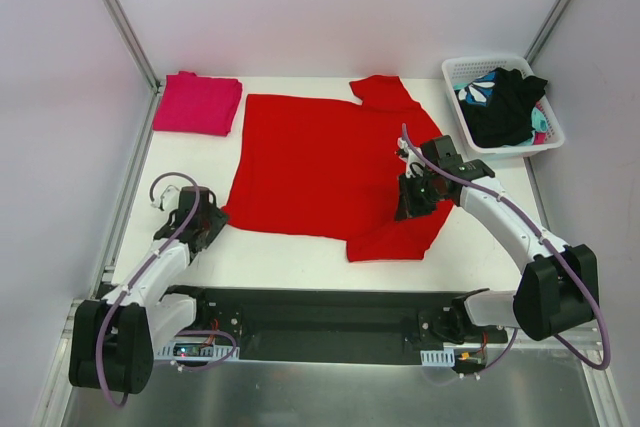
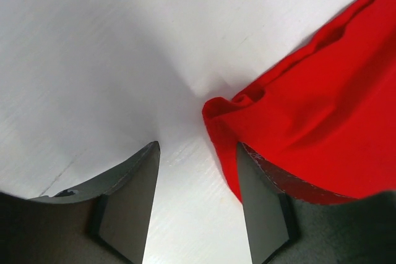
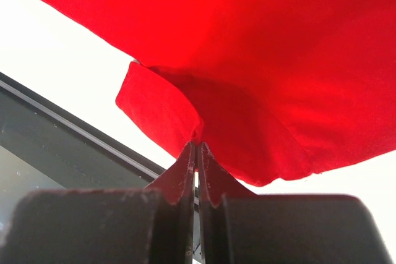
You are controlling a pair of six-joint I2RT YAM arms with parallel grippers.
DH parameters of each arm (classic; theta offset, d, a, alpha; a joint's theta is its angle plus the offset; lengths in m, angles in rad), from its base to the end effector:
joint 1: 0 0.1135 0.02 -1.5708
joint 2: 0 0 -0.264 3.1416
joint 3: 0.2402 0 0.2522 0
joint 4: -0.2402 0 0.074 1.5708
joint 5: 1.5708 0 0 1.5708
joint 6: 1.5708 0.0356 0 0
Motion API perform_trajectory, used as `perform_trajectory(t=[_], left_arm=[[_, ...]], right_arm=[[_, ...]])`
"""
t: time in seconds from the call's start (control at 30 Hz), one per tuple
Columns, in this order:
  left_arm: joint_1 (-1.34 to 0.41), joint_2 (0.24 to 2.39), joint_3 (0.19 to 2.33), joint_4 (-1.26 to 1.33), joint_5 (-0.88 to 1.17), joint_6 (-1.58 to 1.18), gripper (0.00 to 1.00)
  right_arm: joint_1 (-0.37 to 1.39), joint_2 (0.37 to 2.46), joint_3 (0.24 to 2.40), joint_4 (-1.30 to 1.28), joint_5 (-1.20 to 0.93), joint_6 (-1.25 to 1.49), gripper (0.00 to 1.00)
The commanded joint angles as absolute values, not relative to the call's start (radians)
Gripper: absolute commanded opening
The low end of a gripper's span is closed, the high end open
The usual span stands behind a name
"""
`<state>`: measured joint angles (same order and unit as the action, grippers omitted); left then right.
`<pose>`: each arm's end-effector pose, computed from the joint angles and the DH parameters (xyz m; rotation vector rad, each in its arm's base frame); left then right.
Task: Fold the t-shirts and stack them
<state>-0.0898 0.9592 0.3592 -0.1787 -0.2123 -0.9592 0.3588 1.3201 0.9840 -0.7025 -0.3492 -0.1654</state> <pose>0.1819 -0.0088 0.1644 -1.0807 2.0798 -0.2744 0.2392 0.1027 0.2525 -0.7939 2.4771 0.5245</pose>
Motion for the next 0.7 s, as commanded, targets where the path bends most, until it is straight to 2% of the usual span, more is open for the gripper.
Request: perform_trajectory(t=[0.0, 0.3, 0.4, 0.53, 0.57, 0.63, 0.67], left_arm=[[-0.078, 0.989, 0.353, -0.095, -0.192, -0.982, 0.52], [-0.078, 1.071, 0.367, -0.008, -0.183, -1.000, 0.48], [-0.078, 1.091, 0.365, -0.003, -0.173, -1.006, 0.43], [-0.078, 1.097, 0.361, -0.002, -0.163, -1.009, 0.33], [-0.078, 1.091, 0.359, -0.003, -0.161, -1.009, 0.28], [-0.078, 1.068, 0.354, -0.014, -0.164, -1.009, 0.23], [-0.078, 1.059, 0.354, -0.023, -0.166, -1.006, 0.17]], right_arm=[[0.361, 1.319, 1.006, -0.724, -0.368, -0.170, 0.01], [0.362, 1.321, 1.005, -0.727, -0.379, -0.170, 0.01], [0.361, 1.325, 1.006, -0.727, -0.379, -0.172, 0.01], [0.361, 1.339, 1.009, -0.726, -0.382, -0.172, 0.01], [0.360, 1.342, 1.011, -0.726, -0.382, -0.172, 0.01], [0.360, 1.341, 1.011, -0.724, -0.380, -0.172, 0.01], [0.360, 1.339, 1.011, -0.724, -0.374, -0.172, 0.01]])
